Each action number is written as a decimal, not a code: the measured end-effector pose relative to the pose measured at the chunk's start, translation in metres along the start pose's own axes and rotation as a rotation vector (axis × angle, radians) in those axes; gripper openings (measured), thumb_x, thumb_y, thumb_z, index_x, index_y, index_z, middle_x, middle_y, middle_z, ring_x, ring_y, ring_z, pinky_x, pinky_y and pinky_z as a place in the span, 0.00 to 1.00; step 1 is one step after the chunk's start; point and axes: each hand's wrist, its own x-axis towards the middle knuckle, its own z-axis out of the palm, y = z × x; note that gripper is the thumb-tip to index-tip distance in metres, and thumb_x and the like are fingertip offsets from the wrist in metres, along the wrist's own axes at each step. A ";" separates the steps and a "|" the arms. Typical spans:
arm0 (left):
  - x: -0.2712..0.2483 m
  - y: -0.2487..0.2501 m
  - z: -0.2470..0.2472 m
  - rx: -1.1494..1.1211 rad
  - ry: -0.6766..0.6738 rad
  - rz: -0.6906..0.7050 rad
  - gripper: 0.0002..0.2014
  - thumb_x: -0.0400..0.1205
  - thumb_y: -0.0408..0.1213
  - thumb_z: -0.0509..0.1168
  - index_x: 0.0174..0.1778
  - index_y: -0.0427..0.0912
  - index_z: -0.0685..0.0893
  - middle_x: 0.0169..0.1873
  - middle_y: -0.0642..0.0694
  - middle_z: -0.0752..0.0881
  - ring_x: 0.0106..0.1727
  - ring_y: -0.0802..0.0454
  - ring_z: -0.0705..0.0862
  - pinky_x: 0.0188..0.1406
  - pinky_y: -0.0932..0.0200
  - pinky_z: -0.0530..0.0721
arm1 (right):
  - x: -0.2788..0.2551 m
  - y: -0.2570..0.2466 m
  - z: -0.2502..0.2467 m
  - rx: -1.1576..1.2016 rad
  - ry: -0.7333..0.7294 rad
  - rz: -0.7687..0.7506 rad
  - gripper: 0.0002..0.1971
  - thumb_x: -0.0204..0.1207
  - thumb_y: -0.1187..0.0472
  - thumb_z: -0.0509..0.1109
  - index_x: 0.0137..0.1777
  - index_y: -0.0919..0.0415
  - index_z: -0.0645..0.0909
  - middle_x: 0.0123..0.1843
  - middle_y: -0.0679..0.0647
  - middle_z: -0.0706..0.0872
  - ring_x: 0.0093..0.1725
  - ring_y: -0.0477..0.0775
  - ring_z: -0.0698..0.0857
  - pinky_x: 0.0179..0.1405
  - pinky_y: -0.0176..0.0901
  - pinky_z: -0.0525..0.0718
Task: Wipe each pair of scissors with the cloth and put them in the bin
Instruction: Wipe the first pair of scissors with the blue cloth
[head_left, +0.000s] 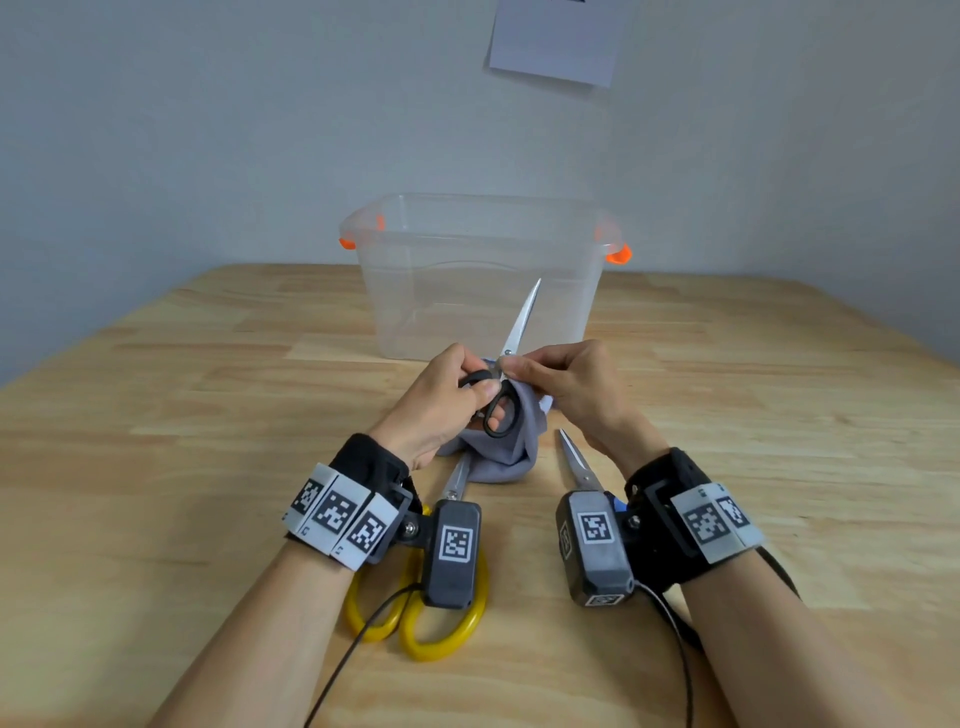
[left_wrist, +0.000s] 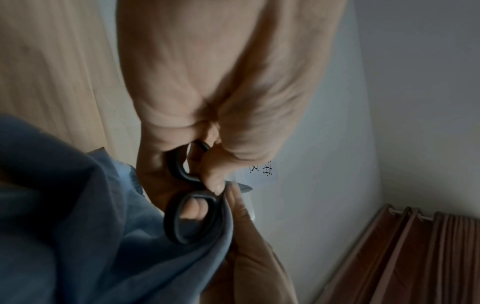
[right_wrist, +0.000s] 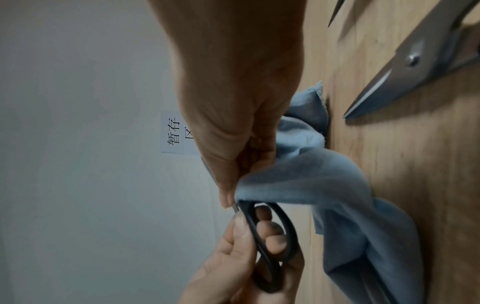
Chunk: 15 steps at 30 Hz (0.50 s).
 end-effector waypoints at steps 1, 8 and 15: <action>0.000 -0.001 0.000 0.002 -0.002 0.000 0.05 0.88 0.23 0.59 0.49 0.35 0.72 0.30 0.38 0.81 0.28 0.51 0.80 0.37 0.57 0.83 | 0.000 0.000 0.001 -0.030 0.017 -0.009 0.11 0.75 0.59 0.79 0.42 0.69 0.92 0.37 0.62 0.92 0.38 0.56 0.90 0.43 0.51 0.88; 0.001 -0.002 0.000 0.035 0.018 0.007 0.03 0.87 0.23 0.60 0.54 0.32 0.74 0.32 0.38 0.83 0.31 0.48 0.82 0.40 0.53 0.86 | 0.001 0.001 0.004 -0.125 0.097 -0.054 0.14 0.74 0.53 0.79 0.34 0.64 0.91 0.30 0.62 0.89 0.29 0.52 0.83 0.30 0.43 0.79; -0.001 0.004 -0.001 -0.044 0.012 -0.029 0.06 0.87 0.22 0.59 0.48 0.35 0.73 0.32 0.38 0.80 0.29 0.48 0.78 0.32 0.61 0.82 | 0.000 -0.001 -0.002 0.075 -0.040 0.035 0.08 0.78 0.64 0.75 0.47 0.70 0.91 0.40 0.62 0.92 0.42 0.56 0.90 0.40 0.43 0.88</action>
